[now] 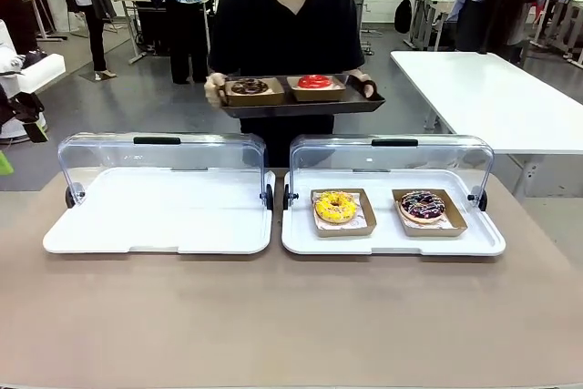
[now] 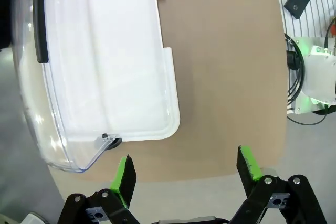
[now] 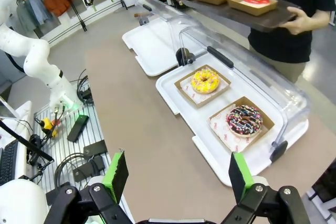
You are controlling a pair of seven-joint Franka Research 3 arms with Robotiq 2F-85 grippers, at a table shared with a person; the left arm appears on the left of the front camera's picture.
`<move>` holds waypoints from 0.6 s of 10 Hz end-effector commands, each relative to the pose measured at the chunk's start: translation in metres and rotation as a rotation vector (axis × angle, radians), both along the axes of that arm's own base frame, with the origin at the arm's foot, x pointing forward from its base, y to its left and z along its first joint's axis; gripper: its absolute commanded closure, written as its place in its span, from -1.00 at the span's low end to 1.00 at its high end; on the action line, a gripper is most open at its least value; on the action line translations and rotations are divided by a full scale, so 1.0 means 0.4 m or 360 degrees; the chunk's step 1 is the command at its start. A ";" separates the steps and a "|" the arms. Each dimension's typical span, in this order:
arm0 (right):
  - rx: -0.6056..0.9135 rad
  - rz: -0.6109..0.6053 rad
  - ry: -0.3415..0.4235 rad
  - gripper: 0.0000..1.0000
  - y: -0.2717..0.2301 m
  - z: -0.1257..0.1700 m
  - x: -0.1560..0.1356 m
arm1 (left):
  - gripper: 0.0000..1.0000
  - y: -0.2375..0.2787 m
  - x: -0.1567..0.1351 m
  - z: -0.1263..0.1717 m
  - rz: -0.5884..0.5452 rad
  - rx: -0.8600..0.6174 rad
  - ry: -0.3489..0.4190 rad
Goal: Provide the desired donut to the person.
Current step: Place the picked Paper togo box onto the Handle tray extended by the person.
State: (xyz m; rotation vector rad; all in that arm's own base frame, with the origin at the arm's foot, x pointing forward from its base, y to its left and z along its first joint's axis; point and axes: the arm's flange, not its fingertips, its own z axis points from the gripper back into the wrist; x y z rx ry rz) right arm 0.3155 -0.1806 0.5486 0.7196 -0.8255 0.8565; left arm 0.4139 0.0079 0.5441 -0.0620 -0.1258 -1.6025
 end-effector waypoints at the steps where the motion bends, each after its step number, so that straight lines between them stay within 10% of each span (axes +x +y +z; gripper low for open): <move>1: 0.0034 0.0010 -0.0027 -1.00 0.000 0.000 0.004 | -1.00 0.005 -0.007 -0.005 -0.0004 -0.0006 -0.0003; 6: 0.0034 0.0010 -0.0027 -1.00 0.000 0.000 0.004 | -1.00 0.000 -0.001 -0.004 -0.0001 0.0000 0.0005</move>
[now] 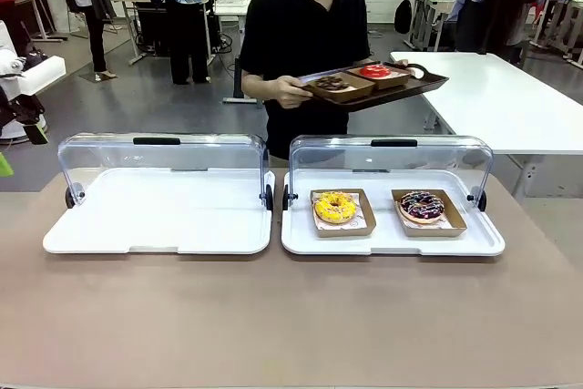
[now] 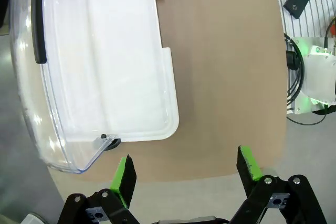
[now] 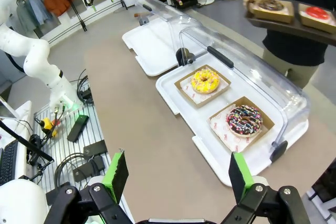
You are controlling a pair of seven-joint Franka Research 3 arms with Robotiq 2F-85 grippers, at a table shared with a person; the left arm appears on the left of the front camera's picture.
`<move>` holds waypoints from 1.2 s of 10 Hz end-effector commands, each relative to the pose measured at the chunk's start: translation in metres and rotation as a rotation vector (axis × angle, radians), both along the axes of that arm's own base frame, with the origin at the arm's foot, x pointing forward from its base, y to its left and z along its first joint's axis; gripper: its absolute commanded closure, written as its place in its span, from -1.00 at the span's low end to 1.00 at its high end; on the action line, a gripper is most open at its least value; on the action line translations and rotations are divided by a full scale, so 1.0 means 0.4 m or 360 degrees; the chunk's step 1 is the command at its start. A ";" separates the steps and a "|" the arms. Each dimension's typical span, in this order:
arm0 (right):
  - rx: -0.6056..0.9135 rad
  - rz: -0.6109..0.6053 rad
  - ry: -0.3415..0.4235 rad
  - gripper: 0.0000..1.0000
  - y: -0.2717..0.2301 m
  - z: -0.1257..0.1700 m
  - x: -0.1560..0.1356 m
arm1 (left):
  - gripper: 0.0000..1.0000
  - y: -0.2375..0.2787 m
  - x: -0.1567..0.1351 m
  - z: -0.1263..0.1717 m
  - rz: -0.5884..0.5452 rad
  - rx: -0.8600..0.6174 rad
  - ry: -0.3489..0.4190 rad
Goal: Provide the desired donut to the person.
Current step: Place the picked Paper togo box onto the Handle tray extended by the person.
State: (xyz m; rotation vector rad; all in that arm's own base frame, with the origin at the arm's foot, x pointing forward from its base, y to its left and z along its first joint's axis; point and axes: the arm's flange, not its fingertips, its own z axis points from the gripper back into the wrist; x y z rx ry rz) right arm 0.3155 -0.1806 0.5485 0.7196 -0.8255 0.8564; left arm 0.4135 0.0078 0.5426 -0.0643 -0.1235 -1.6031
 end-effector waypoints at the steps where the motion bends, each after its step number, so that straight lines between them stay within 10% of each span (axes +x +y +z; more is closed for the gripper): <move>1: 0.0034 0.0010 -0.0027 -1.00 0.000 0.000 0.004 | -1.00 0.087 0.042 0.022 0.0092 -0.0429 0.0033; 5: 0.0034 0.0010 -0.0027 -1.00 0.000 0.000 0.004 | -1.00 0.323 0.044 -0.015 0.0199 -0.1317 0.0052; 12: 0.0034 0.0010 -0.0027 -1.00 0.000 0.000 0.004 | -1.00 0.577 -0.045 -0.117 0.0220 -0.1739 -0.0029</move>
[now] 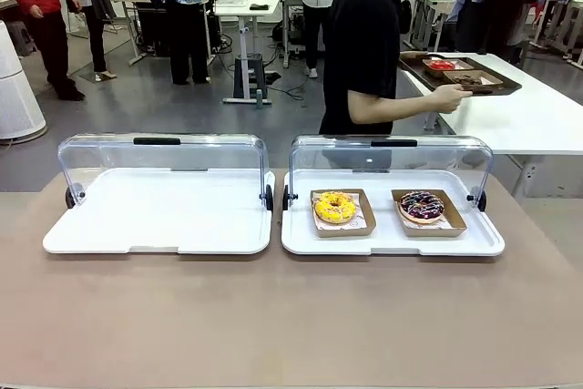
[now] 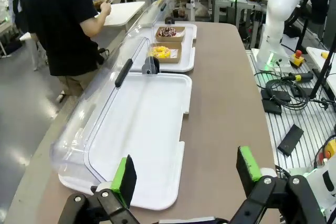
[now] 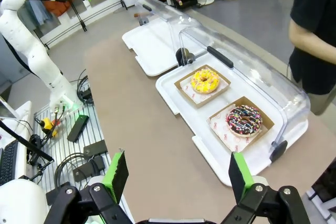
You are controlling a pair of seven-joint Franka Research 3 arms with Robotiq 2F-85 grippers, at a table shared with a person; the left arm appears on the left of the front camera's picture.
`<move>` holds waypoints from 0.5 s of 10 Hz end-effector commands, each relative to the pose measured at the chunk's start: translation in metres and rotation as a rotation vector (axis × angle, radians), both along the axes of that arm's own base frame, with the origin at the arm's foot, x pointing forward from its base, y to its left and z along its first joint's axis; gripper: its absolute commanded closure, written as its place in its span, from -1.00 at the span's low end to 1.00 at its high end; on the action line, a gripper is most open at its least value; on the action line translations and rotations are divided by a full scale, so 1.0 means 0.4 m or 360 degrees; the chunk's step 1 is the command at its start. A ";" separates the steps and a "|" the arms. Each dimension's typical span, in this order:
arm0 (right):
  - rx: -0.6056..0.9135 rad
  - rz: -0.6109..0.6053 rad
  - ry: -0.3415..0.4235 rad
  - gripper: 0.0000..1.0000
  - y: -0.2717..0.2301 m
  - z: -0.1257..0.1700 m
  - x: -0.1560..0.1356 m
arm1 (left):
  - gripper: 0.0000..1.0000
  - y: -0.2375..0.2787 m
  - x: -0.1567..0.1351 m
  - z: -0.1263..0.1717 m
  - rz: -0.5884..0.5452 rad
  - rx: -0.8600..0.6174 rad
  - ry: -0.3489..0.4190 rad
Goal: Provide the desired donut to the person.
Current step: Place the picked Paper togo box onto the Handle tray extended by the person.
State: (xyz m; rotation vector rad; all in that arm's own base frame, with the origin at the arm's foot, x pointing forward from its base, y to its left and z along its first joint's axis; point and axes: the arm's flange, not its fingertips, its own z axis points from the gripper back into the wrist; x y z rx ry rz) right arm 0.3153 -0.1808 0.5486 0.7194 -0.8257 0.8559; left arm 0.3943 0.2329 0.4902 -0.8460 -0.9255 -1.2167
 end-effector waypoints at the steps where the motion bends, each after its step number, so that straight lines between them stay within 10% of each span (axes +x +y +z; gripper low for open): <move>1: 0.0034 0.0011 -0.0027 -1.00 0.001 0.000 0.004 | -1.00 0.019 -0.011 0.013 -0.0030 -0.0108 -0.0080; 5: 0.0034 0.0011 -0.0027 -1.00 0.001 0.000 0.004 | -1.00 0.000 0.000 0.000 0.0000 0.0000 0.0000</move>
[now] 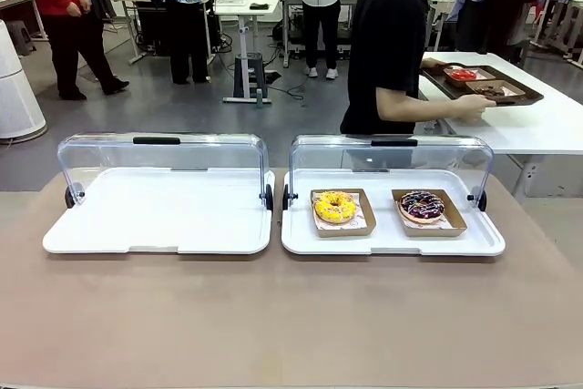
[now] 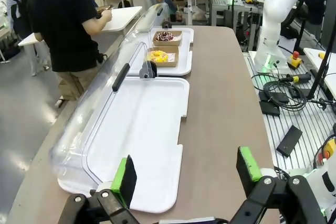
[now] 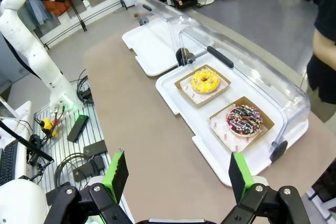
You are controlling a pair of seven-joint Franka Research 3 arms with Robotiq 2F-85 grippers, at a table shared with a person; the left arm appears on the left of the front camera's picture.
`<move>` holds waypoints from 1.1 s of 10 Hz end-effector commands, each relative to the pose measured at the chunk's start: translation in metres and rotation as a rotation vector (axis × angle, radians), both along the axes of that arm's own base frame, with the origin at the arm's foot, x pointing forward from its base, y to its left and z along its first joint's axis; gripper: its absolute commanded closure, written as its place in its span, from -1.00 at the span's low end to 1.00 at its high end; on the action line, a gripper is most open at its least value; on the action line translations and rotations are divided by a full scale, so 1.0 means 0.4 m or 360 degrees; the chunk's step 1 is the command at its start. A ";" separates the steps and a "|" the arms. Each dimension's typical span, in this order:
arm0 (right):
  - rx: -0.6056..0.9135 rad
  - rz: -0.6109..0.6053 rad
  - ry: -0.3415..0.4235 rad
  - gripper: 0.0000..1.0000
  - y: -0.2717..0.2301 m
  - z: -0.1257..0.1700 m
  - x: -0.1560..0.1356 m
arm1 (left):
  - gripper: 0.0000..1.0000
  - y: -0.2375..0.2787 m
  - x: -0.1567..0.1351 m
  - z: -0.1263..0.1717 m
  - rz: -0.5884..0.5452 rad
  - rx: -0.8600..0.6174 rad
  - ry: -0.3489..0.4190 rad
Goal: Provide the desired donut to the person.
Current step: Place the picked Paper togo box onto the Handle tray extended by the person.
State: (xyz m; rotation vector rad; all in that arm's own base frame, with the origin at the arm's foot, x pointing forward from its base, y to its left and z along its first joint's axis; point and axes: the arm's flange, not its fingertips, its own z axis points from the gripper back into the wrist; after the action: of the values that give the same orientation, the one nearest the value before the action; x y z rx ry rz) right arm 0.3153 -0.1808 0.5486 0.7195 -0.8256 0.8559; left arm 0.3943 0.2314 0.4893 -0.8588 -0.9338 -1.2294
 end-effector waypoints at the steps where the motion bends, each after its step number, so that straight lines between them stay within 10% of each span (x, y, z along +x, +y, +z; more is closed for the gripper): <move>1: 0.0033 0.0011 -0.0027 -1.00 0.001 0.000 0.004 | -1.00 0.004 0.000 0.002 0.0024 0.0017 0.0012; 11: 0.0033 0.0011 -0.0027 -1.00 0.001 0.000 0.004 | -1.00 0.004 0.000 0.002 0.0024 0.0017 0.0012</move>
State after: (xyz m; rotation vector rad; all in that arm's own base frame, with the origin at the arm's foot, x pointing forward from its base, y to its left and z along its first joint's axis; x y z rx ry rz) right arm 0.3153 -0.1808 0.5486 0.7195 -0.8256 0.8559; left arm 0.3946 0.2320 0.4891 -0.8536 -0.9323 -1.2274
